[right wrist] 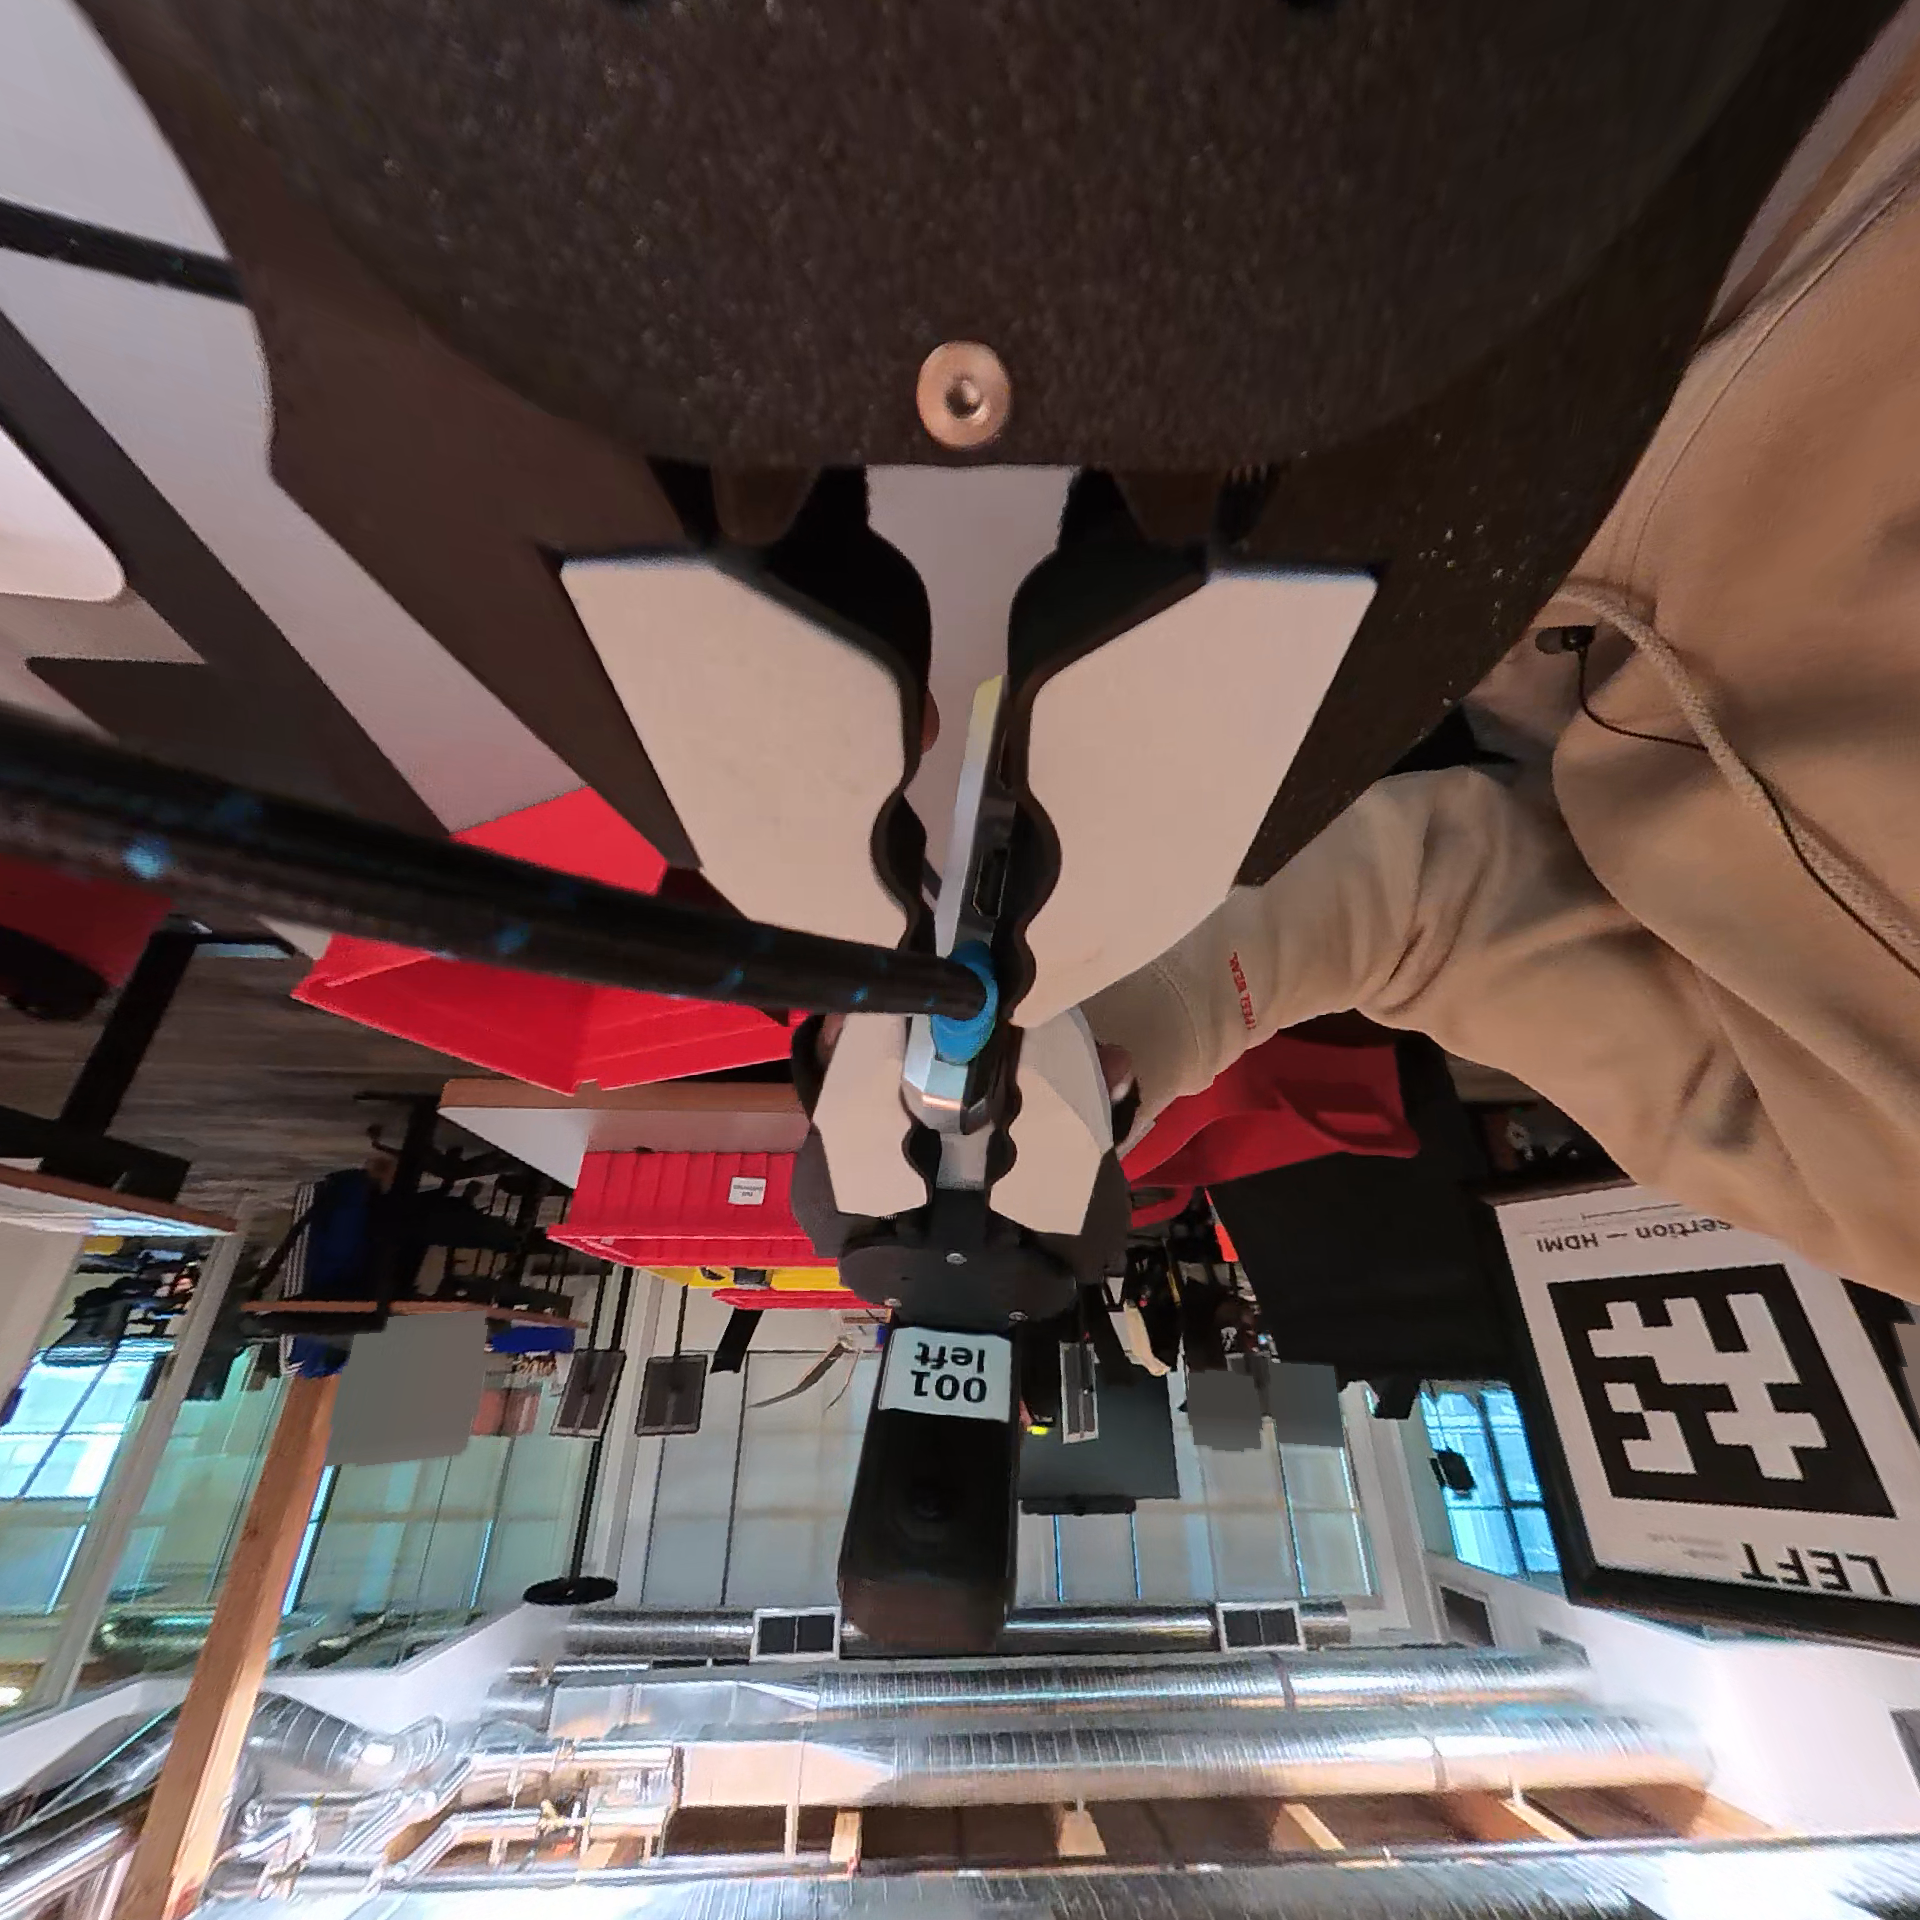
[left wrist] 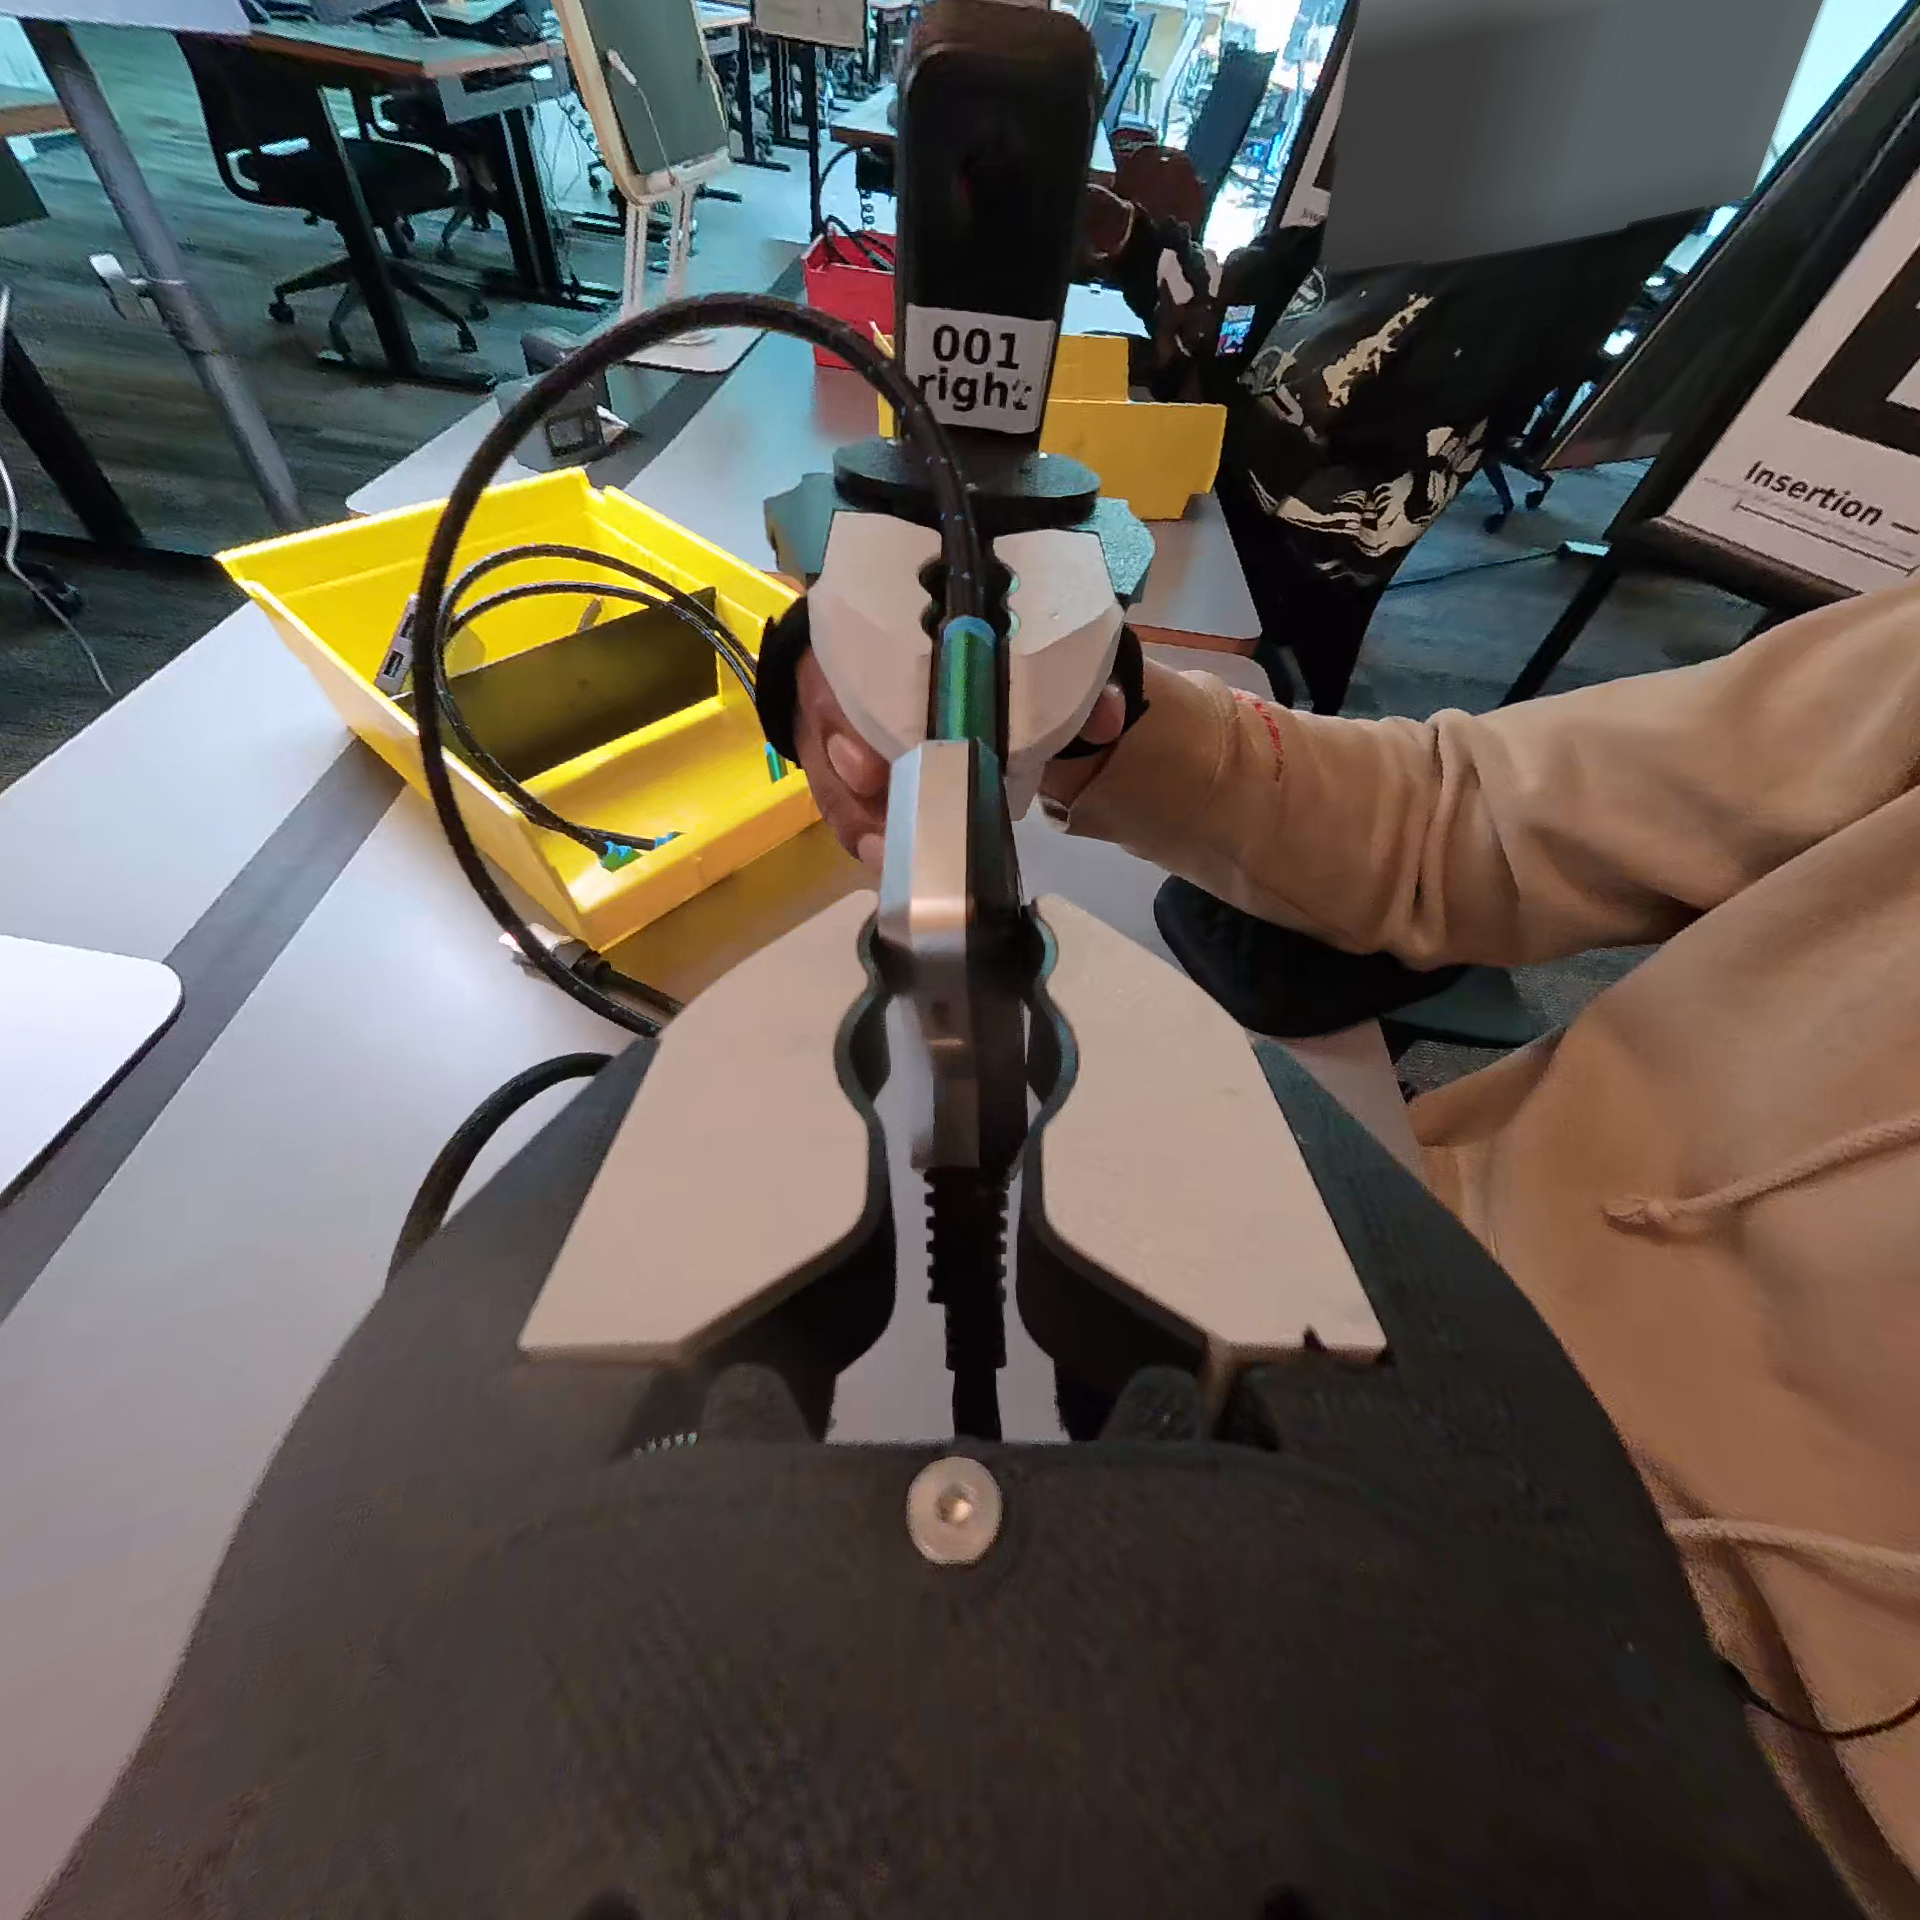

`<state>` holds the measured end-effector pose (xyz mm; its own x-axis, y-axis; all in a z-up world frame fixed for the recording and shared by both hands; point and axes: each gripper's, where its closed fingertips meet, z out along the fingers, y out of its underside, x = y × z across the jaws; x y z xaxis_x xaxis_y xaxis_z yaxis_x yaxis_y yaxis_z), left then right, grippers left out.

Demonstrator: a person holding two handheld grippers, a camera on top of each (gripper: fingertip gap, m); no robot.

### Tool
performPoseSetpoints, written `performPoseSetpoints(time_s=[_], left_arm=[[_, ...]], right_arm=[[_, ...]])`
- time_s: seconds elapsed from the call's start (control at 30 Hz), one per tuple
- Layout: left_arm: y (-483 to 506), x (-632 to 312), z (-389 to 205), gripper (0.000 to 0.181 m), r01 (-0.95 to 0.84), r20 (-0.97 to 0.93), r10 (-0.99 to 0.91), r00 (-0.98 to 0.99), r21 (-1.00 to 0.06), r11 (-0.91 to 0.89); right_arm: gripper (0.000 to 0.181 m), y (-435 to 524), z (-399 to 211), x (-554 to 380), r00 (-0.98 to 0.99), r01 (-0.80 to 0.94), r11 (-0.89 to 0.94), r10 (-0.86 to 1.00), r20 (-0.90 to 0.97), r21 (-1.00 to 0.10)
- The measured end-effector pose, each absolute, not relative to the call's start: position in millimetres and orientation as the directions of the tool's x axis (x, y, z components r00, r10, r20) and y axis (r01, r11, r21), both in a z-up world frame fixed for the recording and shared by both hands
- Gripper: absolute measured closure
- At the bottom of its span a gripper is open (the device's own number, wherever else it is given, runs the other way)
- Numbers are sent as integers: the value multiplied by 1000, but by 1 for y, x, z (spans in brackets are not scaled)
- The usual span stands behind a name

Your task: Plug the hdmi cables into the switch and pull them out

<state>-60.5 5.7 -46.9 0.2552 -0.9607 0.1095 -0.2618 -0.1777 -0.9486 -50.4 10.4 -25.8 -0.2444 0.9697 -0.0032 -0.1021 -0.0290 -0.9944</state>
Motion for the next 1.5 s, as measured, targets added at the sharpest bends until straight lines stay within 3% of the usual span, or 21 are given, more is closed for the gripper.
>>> performPoseSetpoints(time_s=[0.47, 0.77, 0.97, 1.03, 1.07, 1.2, 1.33, 1.5], left_arm=[[10, -63, -53, 159, -326, 69, -953, 296, -930, -168], [5, -56, -45, 159, -300, 74, -960, 269, -941, -157], [9, -55, -40, 158, -278, 66, -958, 278, -949, -146], [21, -91, -23, 159, -174, 87, -926, 368, -972, -160], [22, -115, -14, 159, -121, 97, -915, 392, -980, -156], [22, -143, 0, 159, -86, 45, -888, 458, -992, -95], [33, -136, -9, 159, -103, 57, -868, 493, -987, -123], [32, -132, -4, 159, -56, 79, -874, 479, -991, -121]], right_arm=[[170, 15, -35, -52, -240, -52, -57, 970, -43, -997], [171, 10, -31, -42, -258, -59, 54, 964, 67, -997], [171, 14, -26, -35, -266, -112, 40, 961, 69, -993], [171, 32, 6, 4, -267, -322, -76, 964, 14, -944], [171, 47, 18, 35, -216, -390, -77, 976, 9, -917], [171, 71, 20, 70, 20, -302, 52, 999, 48, -952], [172, 82, 17, 67, 192, -110, 99, 978, 77, -989], [171, 111, 2, 84, 445, 94, 3, 894, 45, -996]])
